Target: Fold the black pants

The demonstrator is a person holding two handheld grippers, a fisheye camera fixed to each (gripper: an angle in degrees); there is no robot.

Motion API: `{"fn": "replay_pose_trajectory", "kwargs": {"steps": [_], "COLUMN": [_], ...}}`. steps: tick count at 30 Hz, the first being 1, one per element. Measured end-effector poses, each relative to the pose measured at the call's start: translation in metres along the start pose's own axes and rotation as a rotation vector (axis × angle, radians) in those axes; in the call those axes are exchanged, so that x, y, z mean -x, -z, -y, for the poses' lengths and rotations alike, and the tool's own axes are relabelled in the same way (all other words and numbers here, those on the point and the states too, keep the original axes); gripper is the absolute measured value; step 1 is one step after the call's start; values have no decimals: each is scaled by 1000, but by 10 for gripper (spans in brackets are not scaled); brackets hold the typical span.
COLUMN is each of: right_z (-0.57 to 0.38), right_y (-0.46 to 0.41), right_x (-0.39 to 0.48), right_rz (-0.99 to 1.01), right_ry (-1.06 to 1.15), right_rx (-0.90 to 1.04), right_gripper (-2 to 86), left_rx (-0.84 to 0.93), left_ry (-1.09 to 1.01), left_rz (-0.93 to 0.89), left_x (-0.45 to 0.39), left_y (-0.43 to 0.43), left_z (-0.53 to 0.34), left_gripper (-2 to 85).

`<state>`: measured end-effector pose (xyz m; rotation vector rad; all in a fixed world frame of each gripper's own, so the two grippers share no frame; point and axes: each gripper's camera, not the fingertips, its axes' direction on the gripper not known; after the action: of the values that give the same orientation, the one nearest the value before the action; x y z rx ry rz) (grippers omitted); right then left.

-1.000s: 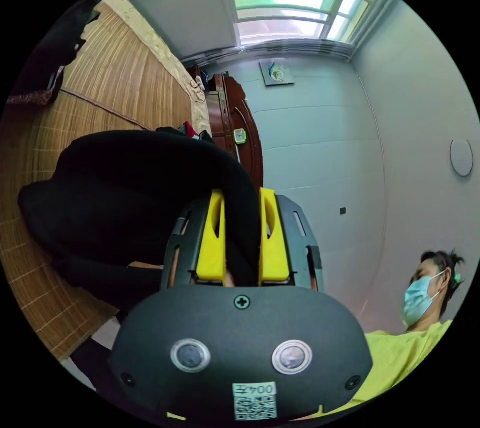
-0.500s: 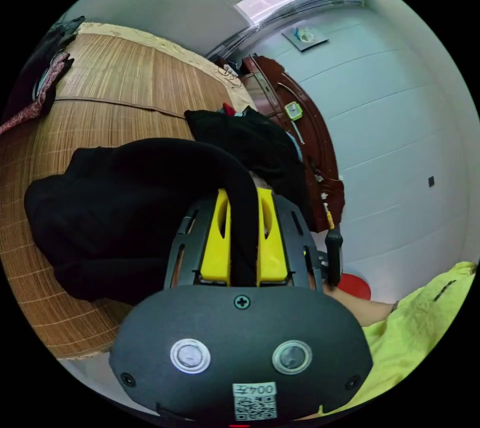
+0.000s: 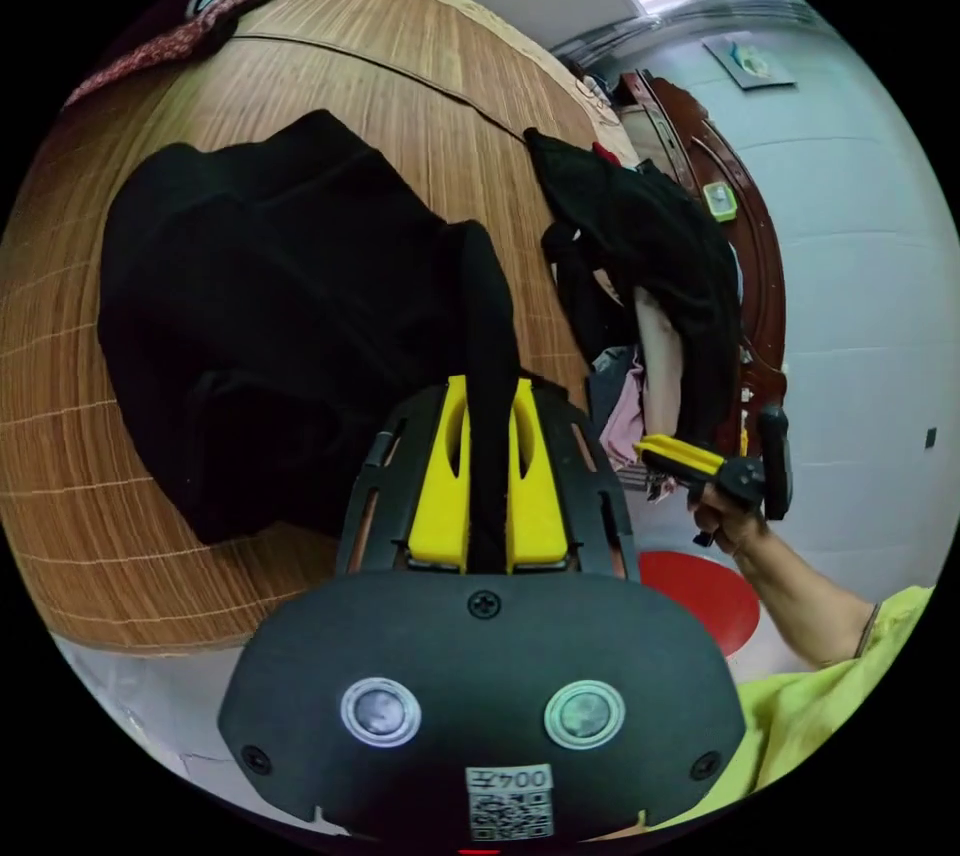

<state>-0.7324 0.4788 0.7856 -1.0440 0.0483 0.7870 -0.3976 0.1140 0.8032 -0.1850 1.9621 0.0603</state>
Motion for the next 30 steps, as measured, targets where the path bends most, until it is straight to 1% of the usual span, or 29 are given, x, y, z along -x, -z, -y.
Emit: {"fn": "replay_pose_trajectory", "kwargs": {"steps": [3,8,13,16,19,23,28,30], "right_z": [20,57,91,91,77,60,46,40], "right_y": [-21,-63,-117,-128,-133,-145,-164,-171], "right_x": [0,-16,-39,-56,-66,-82,-145,-162], "right_rz": [-4,-19,-93,-21,-24,-4,264,325], "right_ry": [30,111,227,251,308,321,209,192], "right_rx": [46,65,22,-21,-85,-166,-224,-239], "right_gripper": [57,37,9,3,4,6,0,-1], "left_rx": [33,-29,-161,-225,-238,-295,-361,-372], "left_ry": [-52,6,21,-15,-63,-137,-196,-204], "left_rz": [52,50,91,96,93,71,27,21], "left_x": [3,19,27,26,28,39,54,59], "left_y": [-22,-56,-95,-118,-141,-164,-175,-179], "left_z": [-5,-18,-40,-52,-55,-63,-81,-87], "left_gripper": [19,14,12,10,9,8,8,9]}}
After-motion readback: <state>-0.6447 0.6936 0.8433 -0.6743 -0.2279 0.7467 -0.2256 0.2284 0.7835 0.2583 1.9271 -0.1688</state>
